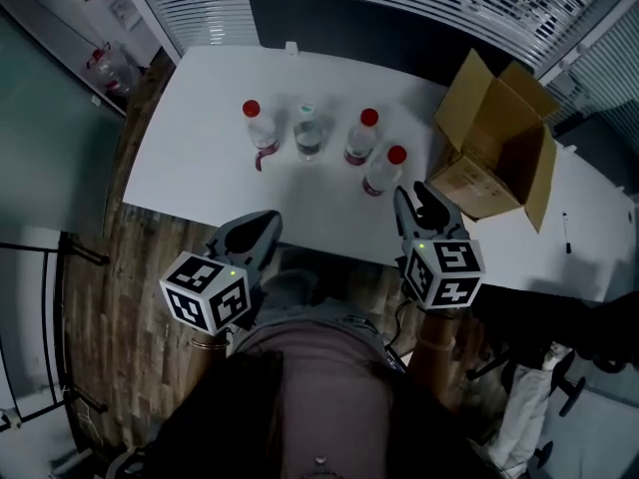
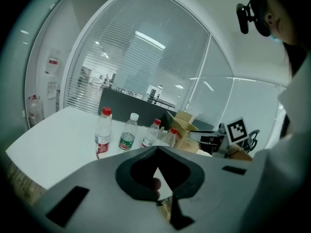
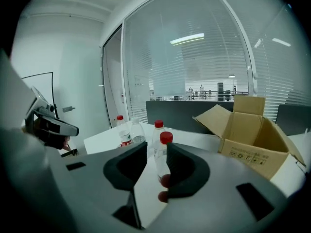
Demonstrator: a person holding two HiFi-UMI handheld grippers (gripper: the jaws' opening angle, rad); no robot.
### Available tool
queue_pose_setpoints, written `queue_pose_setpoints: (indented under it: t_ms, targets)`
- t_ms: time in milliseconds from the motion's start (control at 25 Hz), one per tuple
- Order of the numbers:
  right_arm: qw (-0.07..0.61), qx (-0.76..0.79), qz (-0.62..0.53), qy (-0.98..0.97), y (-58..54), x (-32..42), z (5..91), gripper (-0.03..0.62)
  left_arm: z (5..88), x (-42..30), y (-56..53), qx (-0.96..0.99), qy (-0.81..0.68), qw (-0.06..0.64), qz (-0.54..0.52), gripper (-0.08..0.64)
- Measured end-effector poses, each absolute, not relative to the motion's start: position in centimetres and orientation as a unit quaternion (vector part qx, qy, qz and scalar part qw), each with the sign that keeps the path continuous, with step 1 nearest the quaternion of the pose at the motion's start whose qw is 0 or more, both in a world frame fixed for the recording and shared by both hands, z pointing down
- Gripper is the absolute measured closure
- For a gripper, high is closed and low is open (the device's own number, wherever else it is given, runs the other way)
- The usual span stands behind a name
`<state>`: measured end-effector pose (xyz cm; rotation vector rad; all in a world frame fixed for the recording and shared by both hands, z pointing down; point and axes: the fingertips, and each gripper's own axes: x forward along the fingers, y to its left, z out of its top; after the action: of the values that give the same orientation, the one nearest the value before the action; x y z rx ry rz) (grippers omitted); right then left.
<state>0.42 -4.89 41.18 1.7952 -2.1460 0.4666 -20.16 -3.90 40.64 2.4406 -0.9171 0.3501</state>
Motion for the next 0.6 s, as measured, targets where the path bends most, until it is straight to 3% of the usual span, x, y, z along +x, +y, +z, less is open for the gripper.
queue_pose_setpoints:
  t_ms: [240,600]
  targets:
    - [0.139,0.628,0.152,-0.751,-0.2,0.1,40.2,0.529,40.3,-20.3,0.8,0.895,-0.349,0.252,0.120,0.554]
    - [0.140,0.622,0.145,-0.757,6.2,-0.5,40.0,0.566,39.9,-19.7,6.7,0.896,-0.352,0.242,0.119,0.554]
